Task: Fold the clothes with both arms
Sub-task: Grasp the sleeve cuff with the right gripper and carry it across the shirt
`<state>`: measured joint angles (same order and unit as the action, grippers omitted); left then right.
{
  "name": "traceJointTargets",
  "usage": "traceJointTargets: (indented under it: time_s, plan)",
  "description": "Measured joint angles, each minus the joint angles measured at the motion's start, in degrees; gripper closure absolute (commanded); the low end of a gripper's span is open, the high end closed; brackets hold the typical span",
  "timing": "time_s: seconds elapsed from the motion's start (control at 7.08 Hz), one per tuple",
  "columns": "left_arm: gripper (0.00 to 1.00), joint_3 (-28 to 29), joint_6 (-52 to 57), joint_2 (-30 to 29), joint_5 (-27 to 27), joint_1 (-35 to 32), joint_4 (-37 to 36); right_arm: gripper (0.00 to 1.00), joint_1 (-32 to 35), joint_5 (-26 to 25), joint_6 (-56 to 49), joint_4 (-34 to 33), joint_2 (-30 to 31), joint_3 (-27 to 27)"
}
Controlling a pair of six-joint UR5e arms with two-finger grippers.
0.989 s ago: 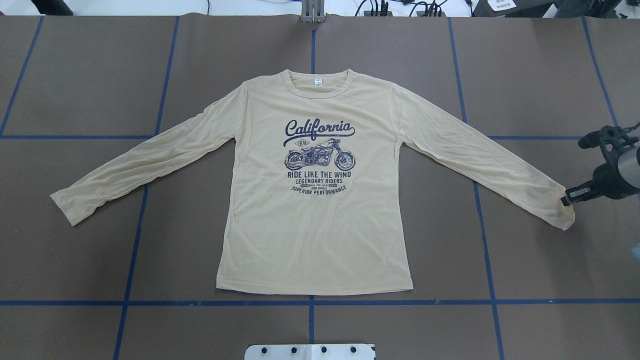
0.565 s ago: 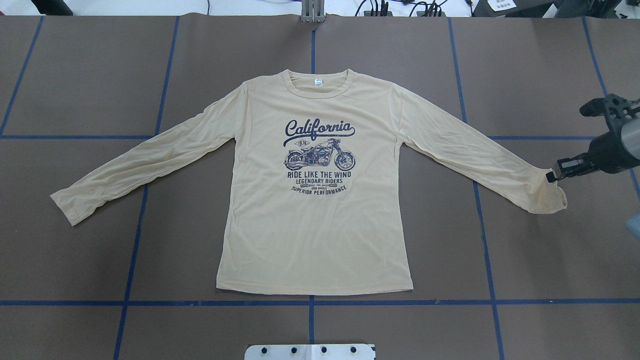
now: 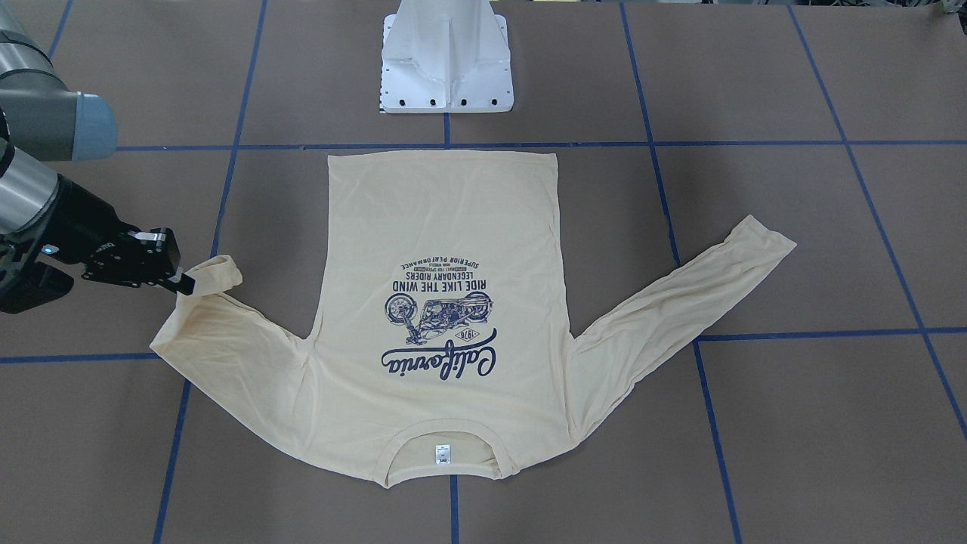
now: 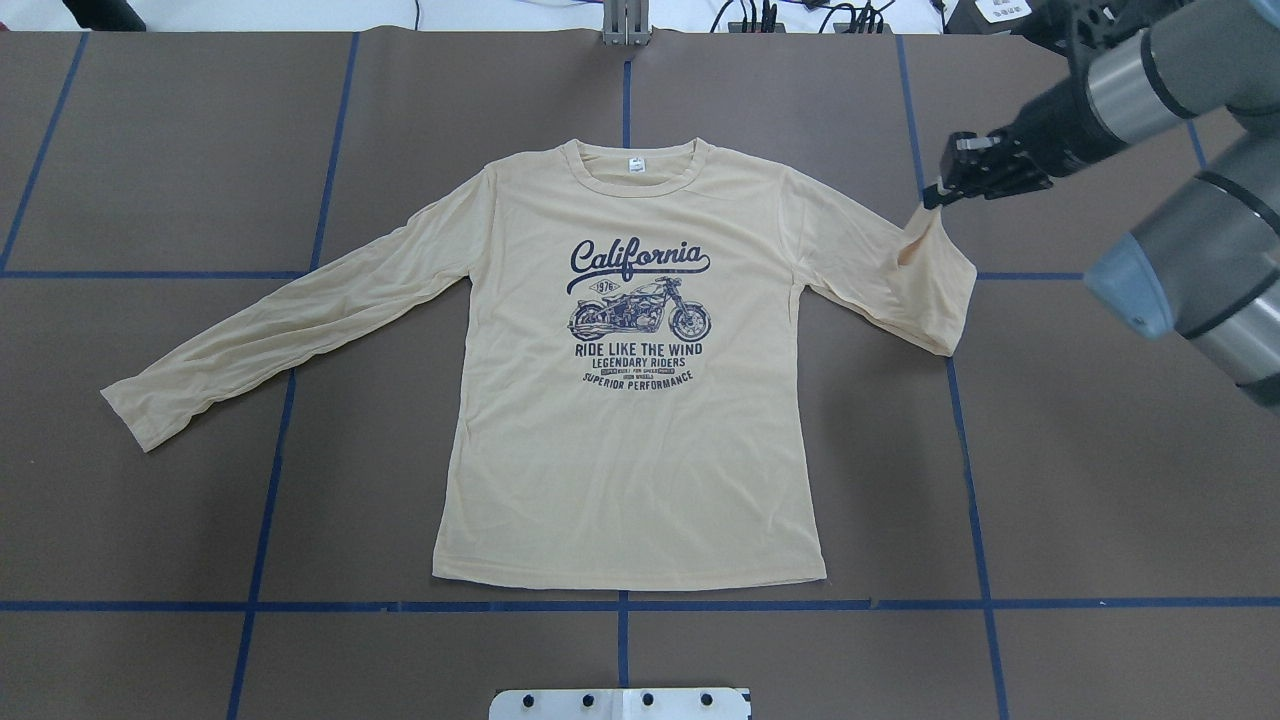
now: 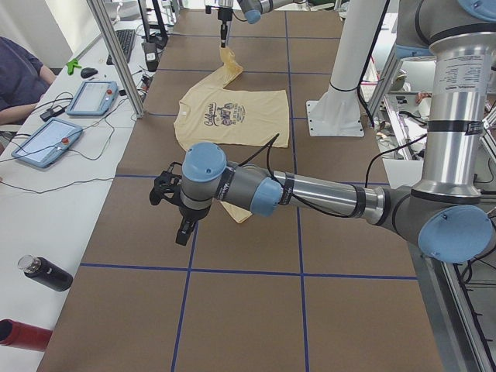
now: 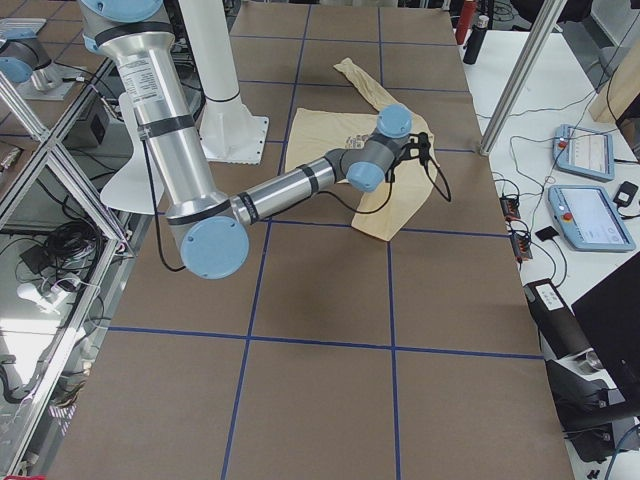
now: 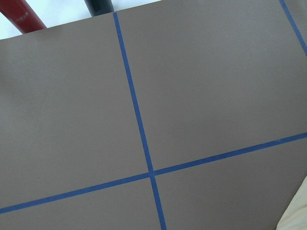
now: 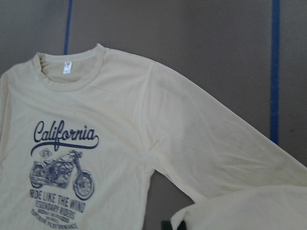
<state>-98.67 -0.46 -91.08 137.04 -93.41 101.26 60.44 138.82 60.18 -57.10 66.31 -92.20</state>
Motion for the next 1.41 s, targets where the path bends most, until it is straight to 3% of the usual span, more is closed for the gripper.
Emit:
traceJointTargets:
  time_s: [0.71, 1.13, 1.41]
  plan:
    - [0.0, 0.78, -0.33, -0.15, -0.22, 0.03, -0.11, 1.0, -2.45, -1.22, 6.4, 0.23, -23.51, 10.09]
    - [0.0, 1.93, -1.81, -1.03, -0.31, 0.04, 0.0, 1.0, -11.96, -14.92, 7.05, 0.35, -36.72, 23.68]
    - [0.0, 2.23, -3.57, -1.71, -0.22, 0.23, 0.14, 1.0, -17.79, -24.87, 7.09, 0.38, -39.42, 28.95]
